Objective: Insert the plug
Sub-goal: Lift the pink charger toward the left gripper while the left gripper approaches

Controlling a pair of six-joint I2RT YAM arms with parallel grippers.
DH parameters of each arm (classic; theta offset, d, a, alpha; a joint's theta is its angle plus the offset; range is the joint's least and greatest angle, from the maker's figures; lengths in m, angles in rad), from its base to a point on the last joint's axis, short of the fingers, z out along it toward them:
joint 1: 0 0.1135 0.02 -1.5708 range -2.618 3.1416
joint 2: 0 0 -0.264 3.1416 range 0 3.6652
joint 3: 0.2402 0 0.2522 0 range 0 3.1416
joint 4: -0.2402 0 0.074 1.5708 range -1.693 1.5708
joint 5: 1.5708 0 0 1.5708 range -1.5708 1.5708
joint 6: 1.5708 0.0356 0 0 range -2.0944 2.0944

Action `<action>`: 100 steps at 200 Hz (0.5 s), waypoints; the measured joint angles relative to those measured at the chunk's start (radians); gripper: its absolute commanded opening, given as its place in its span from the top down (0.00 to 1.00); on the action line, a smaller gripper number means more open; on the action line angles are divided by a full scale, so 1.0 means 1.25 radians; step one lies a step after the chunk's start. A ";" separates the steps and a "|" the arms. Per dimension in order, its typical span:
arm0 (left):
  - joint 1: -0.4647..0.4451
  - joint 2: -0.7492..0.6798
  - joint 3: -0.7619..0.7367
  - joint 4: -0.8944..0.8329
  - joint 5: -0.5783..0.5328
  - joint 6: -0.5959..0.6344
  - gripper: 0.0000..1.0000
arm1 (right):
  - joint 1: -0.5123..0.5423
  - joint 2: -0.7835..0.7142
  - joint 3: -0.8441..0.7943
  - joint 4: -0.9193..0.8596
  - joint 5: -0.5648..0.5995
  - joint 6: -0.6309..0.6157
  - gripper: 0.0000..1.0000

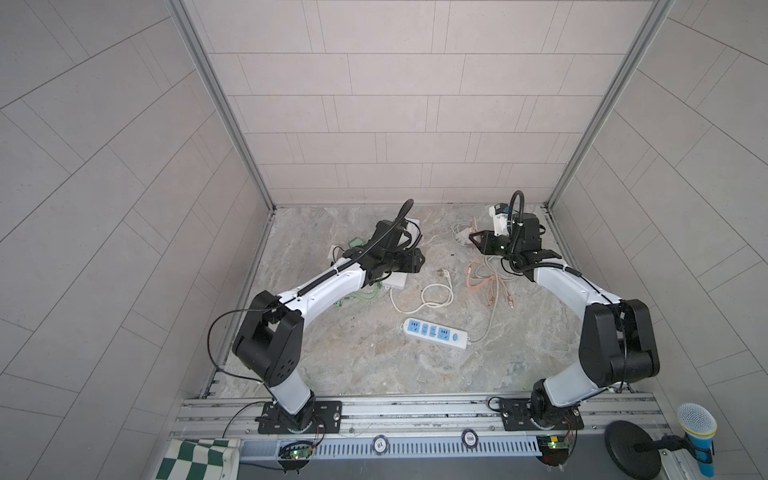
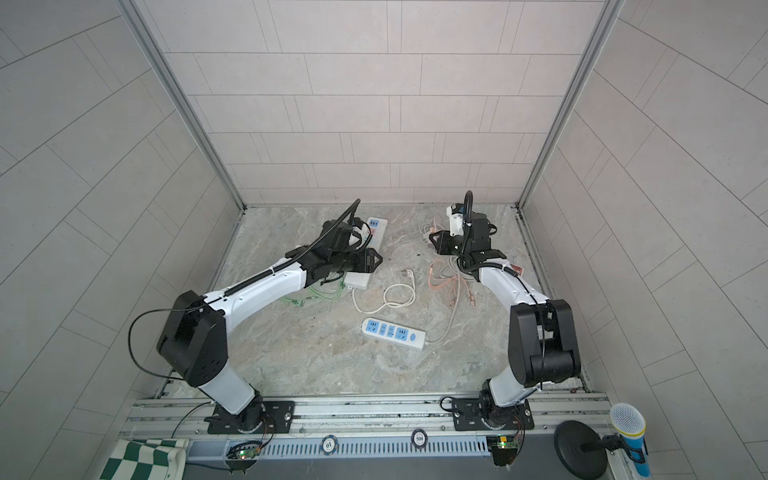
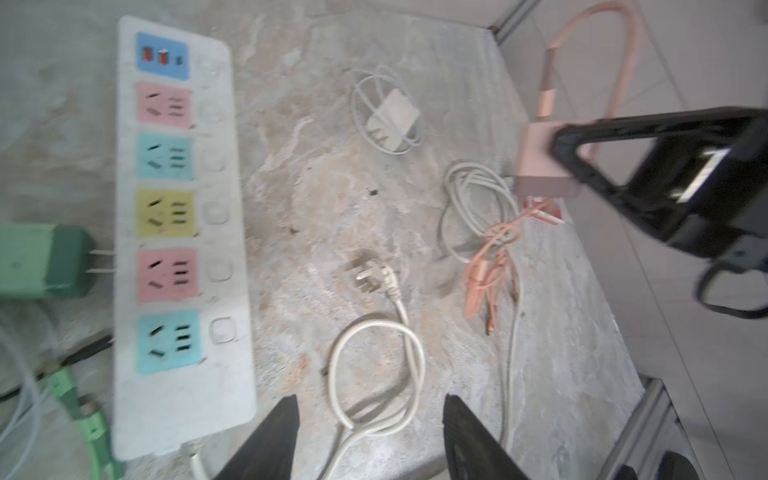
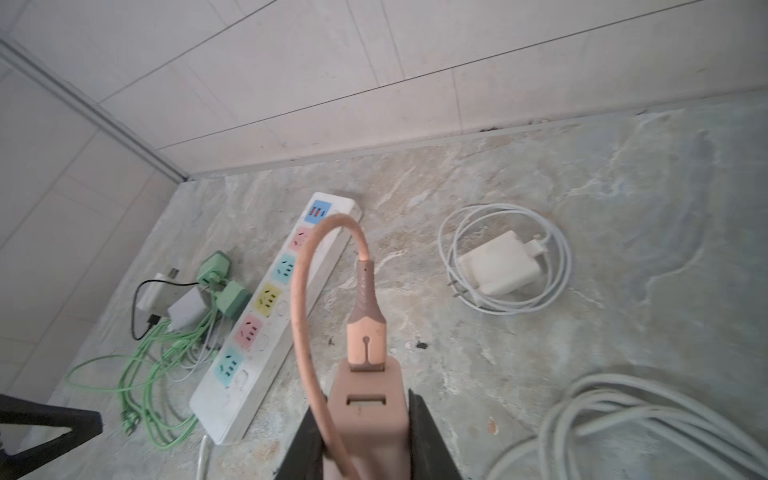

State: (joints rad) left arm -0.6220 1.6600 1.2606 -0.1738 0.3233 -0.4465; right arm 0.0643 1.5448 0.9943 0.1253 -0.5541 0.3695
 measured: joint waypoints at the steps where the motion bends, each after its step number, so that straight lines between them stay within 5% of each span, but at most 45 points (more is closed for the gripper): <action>1: -0.001 0.000 0.000 0.002 0.001 0.001 0.41 | 0.000 0.000 -0.003 0.005 -0.003 0.002 0.79; 100: -0.095 0.040 -0.001 0.173 0.067 0.069 0.48 | 0.000 -0.006 -0.164 0.532 -0.273 0.325 0.77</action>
State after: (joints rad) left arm -0.7406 1.7096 1.2598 0.0429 0.4065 -0.3599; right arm 0.0643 1.5372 0.7895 0.7898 -0.8959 0.7753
